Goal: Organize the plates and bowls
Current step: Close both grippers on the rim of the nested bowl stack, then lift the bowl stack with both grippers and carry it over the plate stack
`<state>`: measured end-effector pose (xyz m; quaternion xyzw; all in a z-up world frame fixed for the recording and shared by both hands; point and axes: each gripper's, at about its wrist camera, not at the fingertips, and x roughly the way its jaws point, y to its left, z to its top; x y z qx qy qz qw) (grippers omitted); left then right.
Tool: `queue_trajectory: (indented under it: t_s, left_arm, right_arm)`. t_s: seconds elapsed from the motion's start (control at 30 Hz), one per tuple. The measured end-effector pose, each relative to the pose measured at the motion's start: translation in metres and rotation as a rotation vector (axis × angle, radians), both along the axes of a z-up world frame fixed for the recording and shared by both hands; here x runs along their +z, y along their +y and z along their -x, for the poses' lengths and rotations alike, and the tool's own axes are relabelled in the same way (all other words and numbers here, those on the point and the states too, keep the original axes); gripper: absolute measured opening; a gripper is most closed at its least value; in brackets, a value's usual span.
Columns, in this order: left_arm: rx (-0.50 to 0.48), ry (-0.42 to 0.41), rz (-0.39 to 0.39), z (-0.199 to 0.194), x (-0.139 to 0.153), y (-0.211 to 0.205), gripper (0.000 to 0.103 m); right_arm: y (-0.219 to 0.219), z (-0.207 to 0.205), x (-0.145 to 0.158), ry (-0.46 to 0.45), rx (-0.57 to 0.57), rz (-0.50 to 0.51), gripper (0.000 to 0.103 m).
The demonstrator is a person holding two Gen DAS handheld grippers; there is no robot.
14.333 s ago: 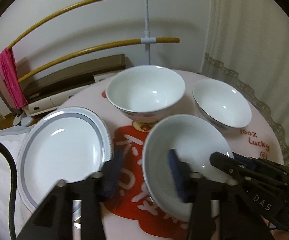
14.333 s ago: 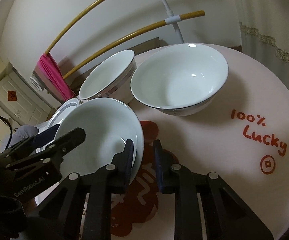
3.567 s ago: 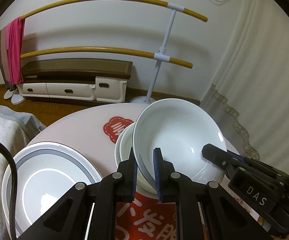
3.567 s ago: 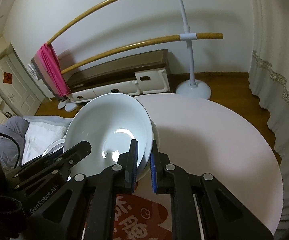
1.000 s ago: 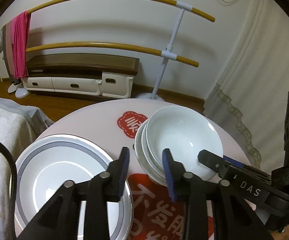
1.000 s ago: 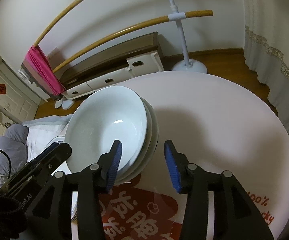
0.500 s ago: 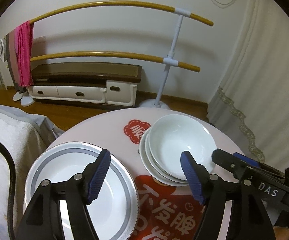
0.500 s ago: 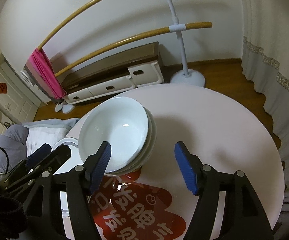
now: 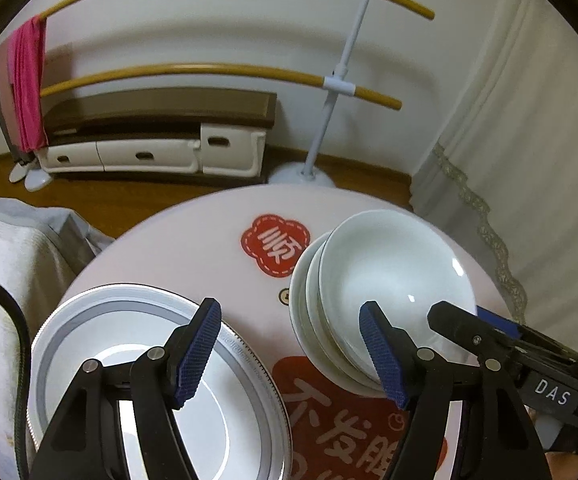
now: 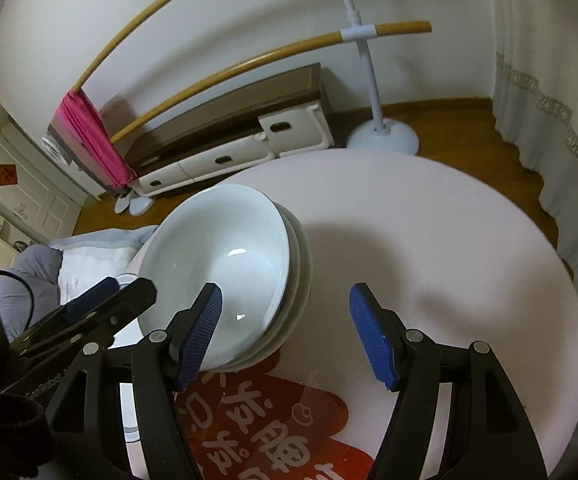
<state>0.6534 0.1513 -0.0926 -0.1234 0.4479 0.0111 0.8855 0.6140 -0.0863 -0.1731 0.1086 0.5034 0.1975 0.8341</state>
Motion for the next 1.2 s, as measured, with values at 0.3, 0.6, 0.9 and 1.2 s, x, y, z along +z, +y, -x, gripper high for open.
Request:
queue_trajectory:
  t_s: [0.3, 0.6, 0.9, 1.2]
  left_arm:
    - [-0.023, 0.043, 0.057, -0.019, -0.007, 0.011, 0.053]
    - [-0.057, 0.067, 0.103, -0.028, -0.013, 0.017, 0.036]
    - [-0.025, 0.063, 0.069, -0.023, -0.011, 0.014, 0.026]
    - [-0.023, 0.054, 0.049, -0.018, -0.011, -0.001, 0.025]
  right_arm:
    - [0.007, -0.016, -0.015, 0.067, 0.022, 0.007, 0.06]
    - [0.012, -0.018, -0.023, 0.104, 0.045, -0.013, 0.041]
    - [0.016, -0.013, -0.02, 0.086, 0.039, 0.014, 0.039]
    - [0.01, -0.012, -0.021, 0.082, 0.031, 0.013, 0.034]
